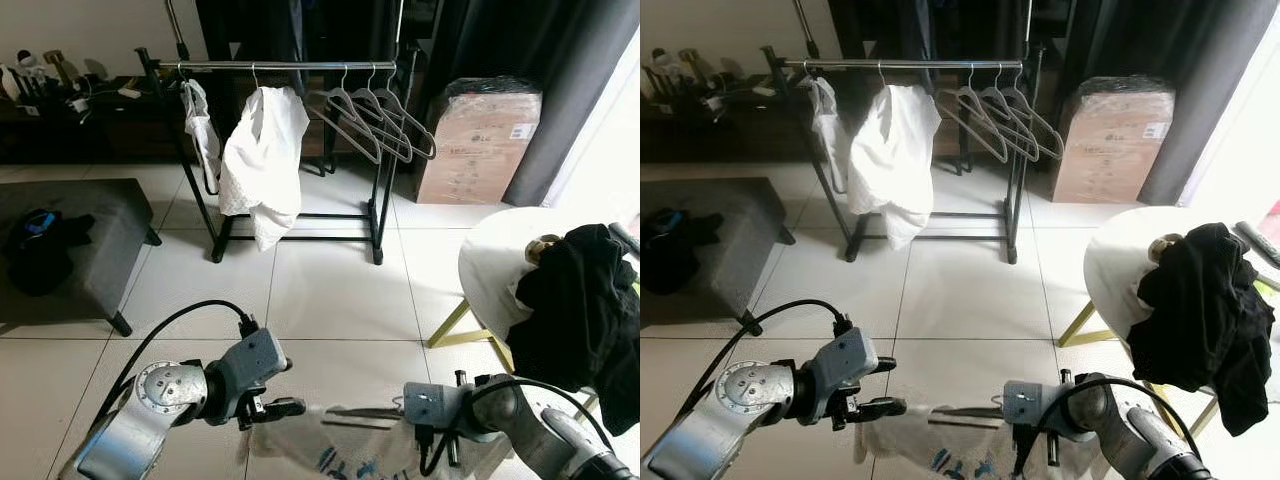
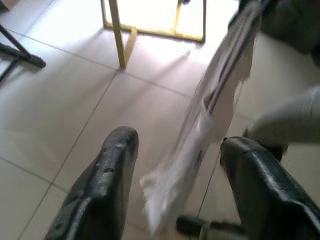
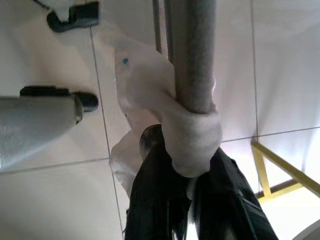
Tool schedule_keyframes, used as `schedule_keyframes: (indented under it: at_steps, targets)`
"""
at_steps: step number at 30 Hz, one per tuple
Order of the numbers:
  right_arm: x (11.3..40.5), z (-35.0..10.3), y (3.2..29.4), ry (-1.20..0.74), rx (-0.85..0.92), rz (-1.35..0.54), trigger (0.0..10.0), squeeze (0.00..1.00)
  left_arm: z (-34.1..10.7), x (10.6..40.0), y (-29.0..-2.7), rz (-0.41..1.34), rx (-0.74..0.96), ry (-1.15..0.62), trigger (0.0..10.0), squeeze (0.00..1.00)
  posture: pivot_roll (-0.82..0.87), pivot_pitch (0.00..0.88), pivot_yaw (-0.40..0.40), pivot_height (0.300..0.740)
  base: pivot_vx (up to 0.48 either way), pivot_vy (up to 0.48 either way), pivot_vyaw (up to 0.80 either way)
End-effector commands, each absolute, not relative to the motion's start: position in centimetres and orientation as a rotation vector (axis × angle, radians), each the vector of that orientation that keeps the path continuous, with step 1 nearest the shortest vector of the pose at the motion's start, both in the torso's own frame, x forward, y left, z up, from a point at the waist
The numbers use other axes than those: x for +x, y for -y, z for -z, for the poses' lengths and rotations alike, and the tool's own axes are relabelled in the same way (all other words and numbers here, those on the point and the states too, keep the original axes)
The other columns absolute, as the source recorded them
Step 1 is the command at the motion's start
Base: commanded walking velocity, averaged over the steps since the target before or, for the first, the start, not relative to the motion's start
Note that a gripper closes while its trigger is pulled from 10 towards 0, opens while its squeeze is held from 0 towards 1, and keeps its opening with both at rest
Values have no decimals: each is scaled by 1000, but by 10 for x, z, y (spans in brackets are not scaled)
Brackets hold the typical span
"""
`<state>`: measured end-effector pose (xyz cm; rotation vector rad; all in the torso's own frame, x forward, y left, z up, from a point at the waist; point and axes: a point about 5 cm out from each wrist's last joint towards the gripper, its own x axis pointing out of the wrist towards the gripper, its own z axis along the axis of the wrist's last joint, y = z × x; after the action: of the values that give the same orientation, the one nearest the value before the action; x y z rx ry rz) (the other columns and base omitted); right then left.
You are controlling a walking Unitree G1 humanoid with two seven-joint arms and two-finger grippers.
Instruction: Hang hanger
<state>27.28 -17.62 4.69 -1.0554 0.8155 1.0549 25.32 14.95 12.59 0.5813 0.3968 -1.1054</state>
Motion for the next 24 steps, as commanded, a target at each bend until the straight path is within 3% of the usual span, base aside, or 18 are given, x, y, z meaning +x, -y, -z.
schedule_keyframes:
  at_steps: [1, 2, 3, 4, 12, 24]
  targets:
    - [270, -45, 175, -815, -1057, -1084, 0, 0, -119, 245, -151, 1165, 633, -424, 10000, 1000, -65, 148, -5, 740, 0, 0, 0]
    - [269, -45, 174, -813, -1060, -1096, 0, 0, -117, 243, -151, 1186, 644, -426, 10000, 671, -65, 148, -6, 740, 0, 0, 0]
    - [269, -45, 174, -813, -1060, -1096, 0, 0, -117, 243, -151, 1186, 644, -426, 10000, 671, -65, 148, -6, 740, 0, 0, 0]
    - [268, -45, 172, -809, -1063, -1109, 0, 0, -116, 240, -150, 1216, 646, -425, 10000, 0, -63, 149, -7, 740, 0, 0, 0]
    - [272, -57, 161, -753, -1081, -1139, 0, 0, -120, 235, -120, 1405, 511, -317, 10000, 0, -71, 136, -5, 740, 0, 0, 0]
    - [274, -79, 152, -668, -1065, -1178, 0, 0, -111, 239, -105, 1529, 600, -316, 10000, 0, -86, 125, 3, 740, 0, 0, 0]
